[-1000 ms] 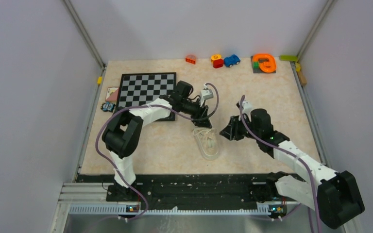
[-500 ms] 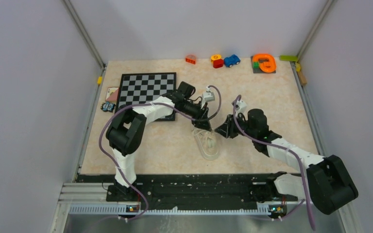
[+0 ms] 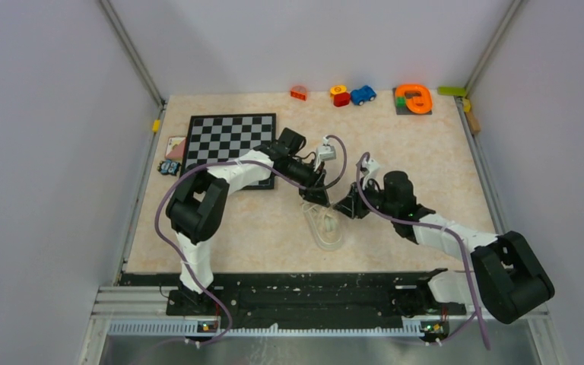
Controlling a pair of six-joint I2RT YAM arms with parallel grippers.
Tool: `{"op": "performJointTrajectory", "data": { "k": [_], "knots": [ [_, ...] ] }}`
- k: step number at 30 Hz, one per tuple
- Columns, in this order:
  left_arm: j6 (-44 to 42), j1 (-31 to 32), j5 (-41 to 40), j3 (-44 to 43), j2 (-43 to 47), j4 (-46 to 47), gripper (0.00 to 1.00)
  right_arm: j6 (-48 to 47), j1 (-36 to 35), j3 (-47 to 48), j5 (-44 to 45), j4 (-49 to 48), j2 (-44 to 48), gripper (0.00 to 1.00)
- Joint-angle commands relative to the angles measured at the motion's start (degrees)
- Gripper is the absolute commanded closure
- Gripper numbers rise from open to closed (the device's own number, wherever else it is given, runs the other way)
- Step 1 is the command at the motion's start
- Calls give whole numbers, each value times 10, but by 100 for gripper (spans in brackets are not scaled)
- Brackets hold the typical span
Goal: Tie the shoes
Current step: Tie the shoelace on the shoe.
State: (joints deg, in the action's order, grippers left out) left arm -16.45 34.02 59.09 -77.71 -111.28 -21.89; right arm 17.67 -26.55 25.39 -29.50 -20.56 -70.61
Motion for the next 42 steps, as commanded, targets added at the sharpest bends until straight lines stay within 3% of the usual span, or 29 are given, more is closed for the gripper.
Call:
{"op": "performJointTrajectory", "data": {
  "k": [1,7,18,25,35,38,40,42],
  "knots": [
    [6,1,-4,-23,-8,20,57,-30,-8,-5,-9,-26,2,71],
    [34,2,10,-31,-18,50,57,-42,-9,-7,-12,-43,-9,68],
    [16,3,15,-45,-33,13,60,-47,-14,1,-25,-87,-45,70],
    [2,3,10,-50,-35,-16,70,-41,-17,6,-33,-98,-58,81],
    [3,2,14,-52,-36,-19,70,-41,-18,1,-26,-109,-69,83],
    [4,1,17,-54,-38,-21,75,-44,-18,2,-24,-111,-72,85],
    [4,1,21,-55,-40,-22,81,-46,-19,4,-27,-109,-76,96],
    [2,0,26,-57,-41,-24,91,-46,-19,4,-28,-110,-77,100]
  ]
}}
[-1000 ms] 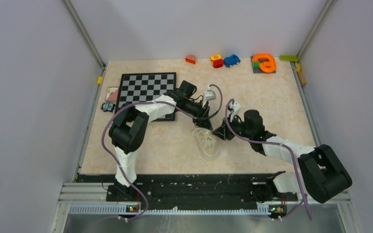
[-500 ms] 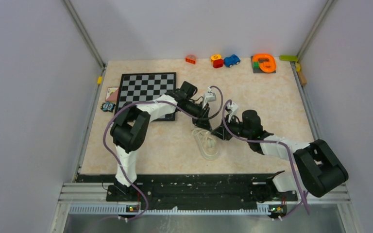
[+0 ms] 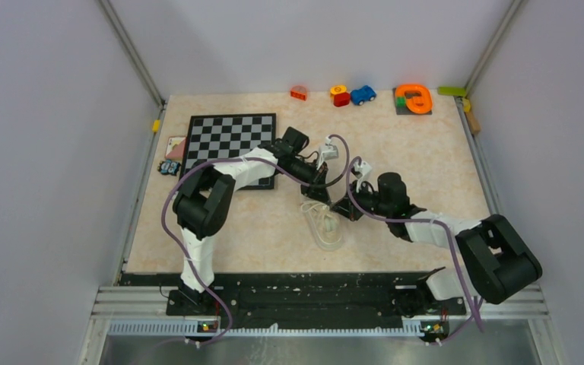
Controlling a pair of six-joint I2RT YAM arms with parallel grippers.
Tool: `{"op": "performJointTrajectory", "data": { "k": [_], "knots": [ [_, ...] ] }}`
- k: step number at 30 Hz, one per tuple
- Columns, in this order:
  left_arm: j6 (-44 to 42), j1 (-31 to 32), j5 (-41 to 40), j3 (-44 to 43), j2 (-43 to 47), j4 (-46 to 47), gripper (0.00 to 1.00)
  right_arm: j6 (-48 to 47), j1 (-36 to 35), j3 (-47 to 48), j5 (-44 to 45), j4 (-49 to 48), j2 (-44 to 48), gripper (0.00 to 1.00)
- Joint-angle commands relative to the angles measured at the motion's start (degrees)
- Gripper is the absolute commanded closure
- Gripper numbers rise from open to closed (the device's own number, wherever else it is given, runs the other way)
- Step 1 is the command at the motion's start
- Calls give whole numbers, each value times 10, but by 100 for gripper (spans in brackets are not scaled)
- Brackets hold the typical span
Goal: Tie the shoes
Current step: Tie the shoelace on the shoe.
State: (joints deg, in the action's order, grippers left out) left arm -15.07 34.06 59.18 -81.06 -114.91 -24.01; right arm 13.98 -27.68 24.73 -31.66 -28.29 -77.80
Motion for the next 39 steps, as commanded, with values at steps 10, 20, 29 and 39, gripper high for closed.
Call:
{"op": "performJointTrajectory", "data": {
  "k": [10,20,29,39],
  "knots": [
    [-47,-2,22,-41,-13,-48,100,-23,-7,-5,23,64,62,100],
    [-64,-2,10,-38,-11,-64,100,-23,-2,-17,62,201,153,100],
    [-68,-1,3,-38,-9,-71,100,19,4,13,114,305,168,100],
    [-66,-2,2,-38,-7,-73,96,14,4,30,135,363,174,92]
  ]
}}
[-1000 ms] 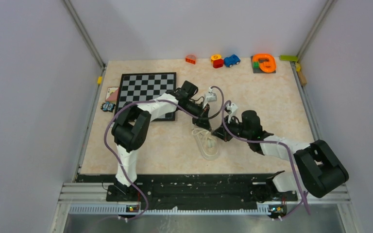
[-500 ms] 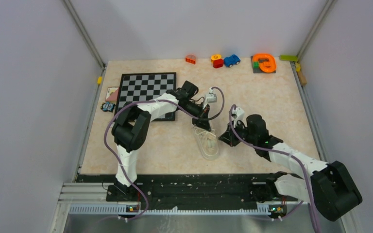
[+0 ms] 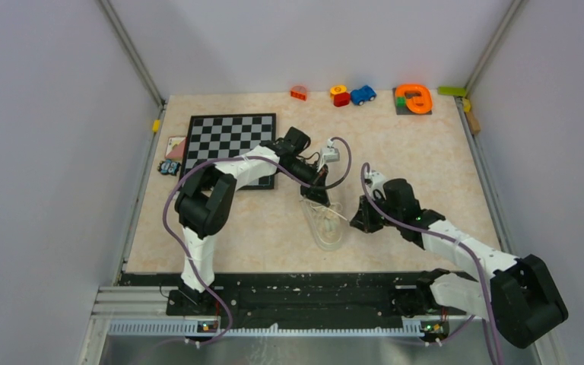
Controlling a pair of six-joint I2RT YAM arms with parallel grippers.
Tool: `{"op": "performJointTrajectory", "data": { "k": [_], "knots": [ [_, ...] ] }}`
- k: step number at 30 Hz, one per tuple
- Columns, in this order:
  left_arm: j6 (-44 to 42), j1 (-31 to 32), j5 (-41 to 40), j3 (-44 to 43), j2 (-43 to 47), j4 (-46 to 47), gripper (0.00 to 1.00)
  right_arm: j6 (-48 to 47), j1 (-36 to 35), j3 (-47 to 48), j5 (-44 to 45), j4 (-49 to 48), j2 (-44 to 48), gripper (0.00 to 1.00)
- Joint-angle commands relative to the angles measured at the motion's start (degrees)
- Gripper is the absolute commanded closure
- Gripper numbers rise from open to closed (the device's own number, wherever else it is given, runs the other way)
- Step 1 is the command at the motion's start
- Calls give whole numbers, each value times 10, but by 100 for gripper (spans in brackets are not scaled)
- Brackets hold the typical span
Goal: Tie the shoes
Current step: Tie the shoelace on the shoe.
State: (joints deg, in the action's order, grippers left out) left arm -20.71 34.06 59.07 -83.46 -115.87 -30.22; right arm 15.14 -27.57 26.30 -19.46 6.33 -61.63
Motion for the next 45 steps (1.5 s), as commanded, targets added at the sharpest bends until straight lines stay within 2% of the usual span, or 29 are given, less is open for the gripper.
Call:
{"op": "performJointTrajectory", "data": {
  "k": [1,2,3,6,10,11,17,20,23,26,28,31,33,35,36,38,39,40,42,45],
  "knots": [
    [-5,-2,4,-15,3,-8,94,6,3,17,18,15,14,79],
    [3,-1,5,-15,5,-5,87,9,3,21,25,16,15,69],
    [10,-2,5,-16,8,-2,80,9,3,25,33,16,18,65],
    [53,-2,-2,-9,28,24,58,1,7,36,35,2,28,62],
    [136,-5,-30,26,76,98,41,-7,21,61,9,-35,11,62],
    [160,-7,-41,36,90,115,39,-13,24,69,-1,-42,1,62],
    [255,-14,-129,124,194,142,40,-67,27,112,-44,-88,-71,62],
    [260,-14,-143,201,244,154,48,-84,28,127,-47,-101,-102,62],
    [282,-15,-155,252,259,167,62,-102,32,143,-70,-96,-131,62],
    [355,-15,-159,271,254,186,64,-110,41,171,-93,-66,-163,62],
    [413,-15,-179,285,257,209,58,-94,50,176,-95,-50,-168,62],
    [522,-18,-234,292,255,203,54,-79,57,160,-97,-75,-157,62],
    [600,-29,-202,299,242,214,58,-71,57,148,-90,-89,-151,62],
    [674,-31,-212,315,256,243,60,-68,58,141,-87,-94,-150,62],
    [704,-30,-214,325,268,269,57,-64,58,140,-80,-93,-151,62],
    [772,-33,-238,332,284,268,39,-39,67,145,-64,-81,-157,60],
    [804,-34,-237,336,286,279,35,-7,77,151,-53,-75,-162,59],
    [831,-34,-233,338,286,286,36,27,89,156,-49,-67,-170,58],
    [880,-35,-250,351,297,291,44,105,111,167,-48,-43,-188,58],
    [939,-47,-289,386,333,297,44,211,116,194,-47,20,-201,56]
  ]
}}
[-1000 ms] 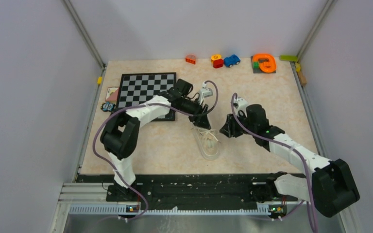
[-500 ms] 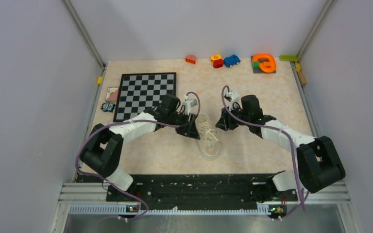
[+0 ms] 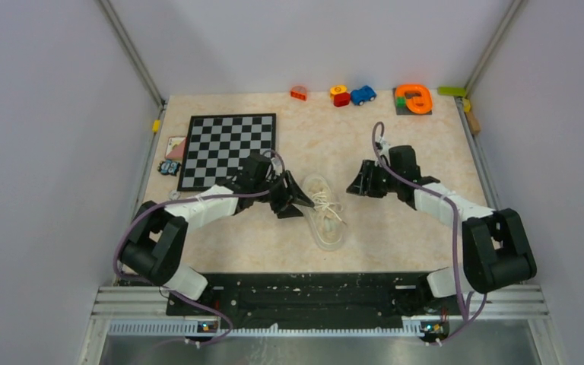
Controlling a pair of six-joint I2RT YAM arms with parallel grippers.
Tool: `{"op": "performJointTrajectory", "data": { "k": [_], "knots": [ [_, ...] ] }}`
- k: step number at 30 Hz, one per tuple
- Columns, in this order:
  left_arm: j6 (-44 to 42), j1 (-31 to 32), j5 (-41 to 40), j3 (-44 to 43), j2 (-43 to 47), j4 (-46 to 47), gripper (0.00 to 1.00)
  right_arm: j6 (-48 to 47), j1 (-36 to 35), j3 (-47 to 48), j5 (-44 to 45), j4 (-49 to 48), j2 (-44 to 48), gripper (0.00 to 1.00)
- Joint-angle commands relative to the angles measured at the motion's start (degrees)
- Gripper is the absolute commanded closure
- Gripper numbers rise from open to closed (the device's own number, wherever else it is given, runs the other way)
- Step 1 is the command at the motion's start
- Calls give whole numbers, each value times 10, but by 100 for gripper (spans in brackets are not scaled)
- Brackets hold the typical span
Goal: Tie the shoes
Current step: Tie the shoelace on the shoe.
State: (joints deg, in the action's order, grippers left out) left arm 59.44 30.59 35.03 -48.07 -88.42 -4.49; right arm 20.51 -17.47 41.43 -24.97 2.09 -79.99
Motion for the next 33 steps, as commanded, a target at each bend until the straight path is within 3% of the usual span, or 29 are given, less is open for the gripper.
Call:
{"op": "performJointTrajectory", "data": {
  "k": [1,5,7,12,15,33],
  "knots": [
    [165,-15,-58,44,68,57,46,203,15,48,7,86,-20,56],
    [233,-14,-68,59,59,91,61,319,11,46,9,114,-11,58],
    [243,-9,-69,51,41,96,62,353,10,34,19,102,4,57],
    [241,2,-77,25,6,80,66,360,10,44,16,119,-1,58],
    [245,4,-82,31,8,71,75,362,10,40,16,115,-3,57],
    [221,4,-72,3,-38,66,75,371,-2,43,16,113,-19,57]
  ]
}}
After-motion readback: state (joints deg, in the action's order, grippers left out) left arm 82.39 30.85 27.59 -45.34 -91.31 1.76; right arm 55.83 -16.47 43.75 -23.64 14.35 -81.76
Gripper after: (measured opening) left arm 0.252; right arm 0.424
